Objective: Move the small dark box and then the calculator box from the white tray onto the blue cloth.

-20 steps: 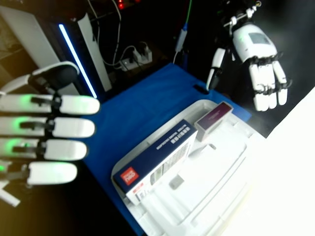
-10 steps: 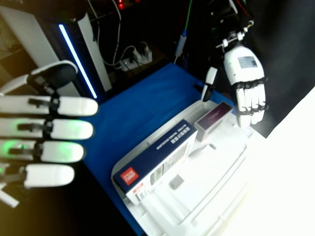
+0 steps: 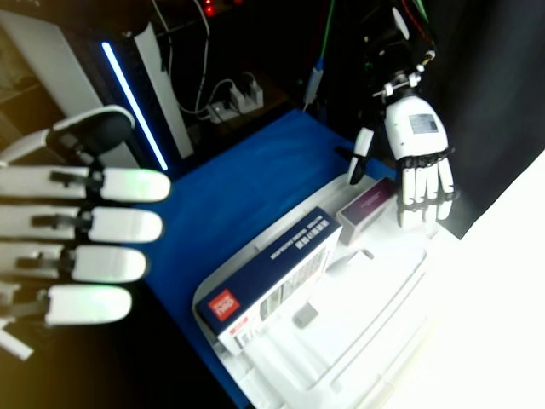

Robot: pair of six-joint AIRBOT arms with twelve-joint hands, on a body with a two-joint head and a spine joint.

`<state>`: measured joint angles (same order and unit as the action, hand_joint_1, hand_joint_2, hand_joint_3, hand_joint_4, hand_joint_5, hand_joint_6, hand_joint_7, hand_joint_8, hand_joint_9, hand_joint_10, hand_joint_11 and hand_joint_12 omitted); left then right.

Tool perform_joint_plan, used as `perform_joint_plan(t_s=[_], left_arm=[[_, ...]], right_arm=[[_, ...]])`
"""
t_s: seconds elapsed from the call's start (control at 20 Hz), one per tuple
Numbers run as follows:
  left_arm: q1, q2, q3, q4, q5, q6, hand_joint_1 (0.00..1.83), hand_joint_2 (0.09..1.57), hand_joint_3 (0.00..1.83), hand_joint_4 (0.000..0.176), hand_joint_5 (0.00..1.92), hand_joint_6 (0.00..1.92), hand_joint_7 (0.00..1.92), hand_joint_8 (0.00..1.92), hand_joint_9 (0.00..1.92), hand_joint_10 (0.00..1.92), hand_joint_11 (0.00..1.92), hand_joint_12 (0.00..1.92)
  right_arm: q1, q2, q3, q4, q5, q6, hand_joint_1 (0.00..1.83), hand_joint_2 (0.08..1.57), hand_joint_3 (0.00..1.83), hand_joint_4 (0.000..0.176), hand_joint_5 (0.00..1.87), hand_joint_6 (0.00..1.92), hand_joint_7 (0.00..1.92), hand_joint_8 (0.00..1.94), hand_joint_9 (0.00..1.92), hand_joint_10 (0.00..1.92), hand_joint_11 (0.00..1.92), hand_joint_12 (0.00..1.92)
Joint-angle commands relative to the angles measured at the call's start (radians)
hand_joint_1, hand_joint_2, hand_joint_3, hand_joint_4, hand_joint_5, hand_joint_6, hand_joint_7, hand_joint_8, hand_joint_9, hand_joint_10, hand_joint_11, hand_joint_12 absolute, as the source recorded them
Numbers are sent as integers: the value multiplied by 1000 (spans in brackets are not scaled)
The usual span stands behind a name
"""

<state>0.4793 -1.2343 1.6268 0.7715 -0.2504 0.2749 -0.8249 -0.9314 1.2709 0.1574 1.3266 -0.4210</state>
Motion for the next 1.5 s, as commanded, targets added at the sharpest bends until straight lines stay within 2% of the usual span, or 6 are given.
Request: perform_joint_plan(t_s=[0.0, 0.4, 0.65, 1.1, 1.2, 1.45], left_arm=[[-6, -1, 7, -13, -68, -6, 1266, 1096, 0, 0, 1189, 440, 921, 1245, 809, 953, 603, 1317], [-48, 24, 23, -79, -108, -6, 1265, 1062, 0, 0, 1317, 344, 941, 1084, 928, 420, 584, 1178], [-121, 140, -87, -32, -163, -6, 1264, 1107, 1, 0, 1221, 313, 879, 1342, 752, 1092, 432, 1398], [-182, 388, -387, 95, -340, -7, 1257, 1123, 0, 0, 1106, 527, 893, 1350, 821, 1211, 726, 1357], [-177, 417, -434, 121, -367, -7, 1275, 1074, 0, 0, 1319, 140, 971, 1239, 939, 1202, 819, 1425], [-90, 449, -499, 108, -436, -8, 1273, 1026, 0, 0, 1398, 84, 1103, 957, 1005, 975, 805, 1503]], right_arm=[[14, 1, 4, 24, 111, 5, 217, 978, 0, 0, 429, 0, 410, 0, 345, 0, 121, 489], [14, -3, 4, 24, 111, 8, 228, 980, 0, 0, 437, 1, 411, 1, 338, 1, 112, 468], [14, -3, 4, 24, 111, 11, 247, 977, 0, 0, 439, 1, 419, 2, 344, 3, 109, 450], [14, -14, 4, 34, 111, 13, 277, 971, 0, 0, 472, 13, 428, 4, 358, 4, 144, 455], [14, -17, 4, 36, 111, 13, 269, 996, 0, 0, 445, 2, 428, 0, 370, 0, 79, 615], [14, -21, 4, 41, 111, 13, 248, 1002, 1, 0, 396, 0, 436, 3, 394, 7, 106, 634]])
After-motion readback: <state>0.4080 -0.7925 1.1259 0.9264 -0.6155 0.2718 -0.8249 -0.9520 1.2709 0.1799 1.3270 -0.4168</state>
